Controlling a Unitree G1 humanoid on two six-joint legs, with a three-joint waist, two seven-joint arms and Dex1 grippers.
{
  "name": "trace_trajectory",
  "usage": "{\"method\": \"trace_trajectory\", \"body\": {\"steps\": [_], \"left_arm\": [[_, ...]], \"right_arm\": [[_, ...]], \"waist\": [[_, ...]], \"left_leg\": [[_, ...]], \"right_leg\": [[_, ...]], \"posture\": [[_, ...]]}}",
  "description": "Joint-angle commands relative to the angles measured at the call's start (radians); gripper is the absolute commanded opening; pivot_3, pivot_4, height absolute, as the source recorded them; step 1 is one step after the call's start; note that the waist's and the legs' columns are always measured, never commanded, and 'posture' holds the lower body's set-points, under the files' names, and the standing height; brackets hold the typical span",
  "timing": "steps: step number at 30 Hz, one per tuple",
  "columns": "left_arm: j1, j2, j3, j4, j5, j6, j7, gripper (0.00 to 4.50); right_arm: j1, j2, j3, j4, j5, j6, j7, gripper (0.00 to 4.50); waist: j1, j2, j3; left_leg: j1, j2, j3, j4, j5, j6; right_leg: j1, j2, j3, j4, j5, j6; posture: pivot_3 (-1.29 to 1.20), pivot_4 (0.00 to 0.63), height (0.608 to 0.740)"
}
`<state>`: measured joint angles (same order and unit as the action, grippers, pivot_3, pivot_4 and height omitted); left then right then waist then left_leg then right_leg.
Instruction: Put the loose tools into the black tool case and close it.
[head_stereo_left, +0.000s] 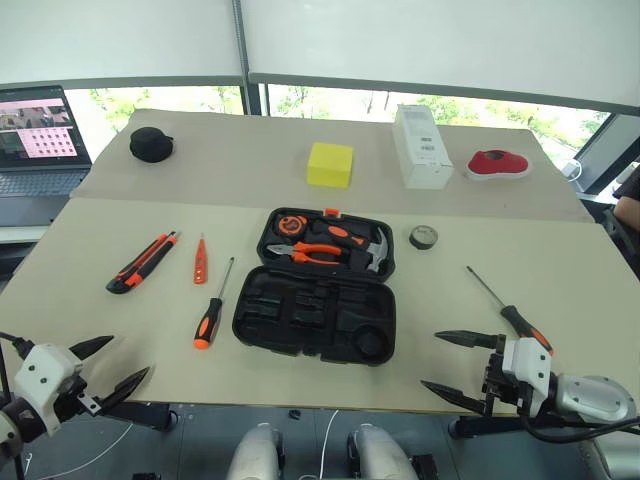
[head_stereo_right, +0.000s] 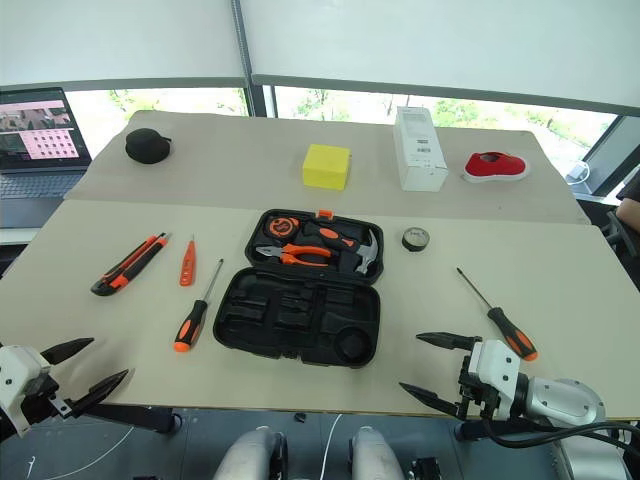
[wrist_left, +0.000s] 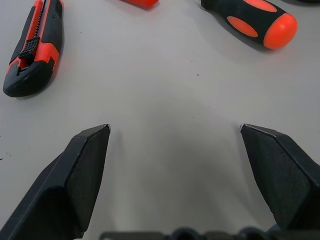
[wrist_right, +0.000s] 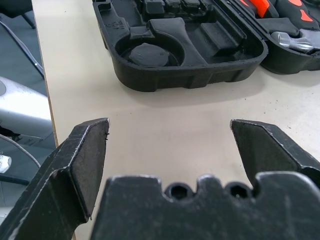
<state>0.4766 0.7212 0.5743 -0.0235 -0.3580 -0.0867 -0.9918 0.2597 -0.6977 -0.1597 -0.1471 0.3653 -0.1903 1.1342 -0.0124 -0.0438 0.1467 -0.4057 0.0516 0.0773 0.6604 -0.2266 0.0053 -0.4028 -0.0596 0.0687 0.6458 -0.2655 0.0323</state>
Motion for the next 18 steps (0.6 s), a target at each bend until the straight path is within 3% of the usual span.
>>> {"method": "trace_trajectory", "body": {"steps": [1, 4, 7, 12, 14, 18], "left_arm": [[-0.026, 0.017, 0.064, -0.033, -0.104, 0.102, 0.027, 4.48], [-0.043, 0.014, 0.155, -0.083, -0.25, 0.323, 0.119, 4.48], [0.013, -0.028, 0.229, -0.15, -0.296, 0.46, 0.222, 4.48], [0.107, -0.059, 0.305, -0.237, -0.36, 0.711, 0.372, 4.48], [0.096, -0.07, 0.346, -0.281, -0.46, 0.792, 0.402, 4.48], [0.02, -0.005, 0.341, -0.408, -0.622, 0.993, 0.508, 4.48]], "right_arm": [[-0.053, 0.025, 0.012, -0.036, 0.073, 0.006, 0.011, 4.5], [-0.15, 0.071, 0.04, -0.109, 0.216, 0.076, 0.033, 4.5], [-0.223, 0.097, 0.053, -0.145, 0.274, 0.125, 0.021, 4.5], [-0.281, 0.146, 0.074, -0.194, 0.278, 0.108, 0.001, 4.5], [-0.286, 0.159, 0.079, -0.214, 0.275, 0.111, -0.006, 4.5], [-0.305, 0.156, 0.093, -0.219, 0.278, 0.14, -0.004, 4.5]], "waist": [[0.0, 0.0, 0.0], [-0.006, -0.002, 0.001], [-0.014, -0.001, 0.001], [-0.009, -0.002, 0.001], [-0.002, -0.002, 0.001], [0.014, -0.003, 0.001]], "left_leg": [[0.0, 0.0, 0.0, 0.0, 0.0, 0.0], [0.0, 0.001, -0.001, 0.0, 0.0, 0.0], [0.002, 0.003, -0.007, 0.0, 0.0, 0.0], [0.0, 0.001, -0.009, 0.0, -0.002, 0.0], [0.0, 0.0, -0.009, 0.0, -0.002, 0.0], [0.003, 0.0, -0.012, 0.0, -0.002, -0.001]], "right_leg": [[0.0, 0.0, 0.0, 0.0, 0.0, 0.0], [0.0, 0.001, 0.0, 0.002, 0.0, 0.0], [0.0, 0.002, 0.0, 0.002, 0.001, -0.001], [-0.001, 0.0, 0.0, 0.002, 0.0, 0.001], [-0.001, 0.0, 0.0, 0.002, 0.0, 0.001], [0.0, -0.001, -0.003, 0.002, 0.0, 0.001]], "posture": [[0.0, 0.15, 0.74], [0.0, 0.15, 0.74], [0.0, 0.15, 0.74], [0.0, 0.15, 0.74], [0.0, 0.15, 0.74], [0.0, 0.15, 0.74]]}}
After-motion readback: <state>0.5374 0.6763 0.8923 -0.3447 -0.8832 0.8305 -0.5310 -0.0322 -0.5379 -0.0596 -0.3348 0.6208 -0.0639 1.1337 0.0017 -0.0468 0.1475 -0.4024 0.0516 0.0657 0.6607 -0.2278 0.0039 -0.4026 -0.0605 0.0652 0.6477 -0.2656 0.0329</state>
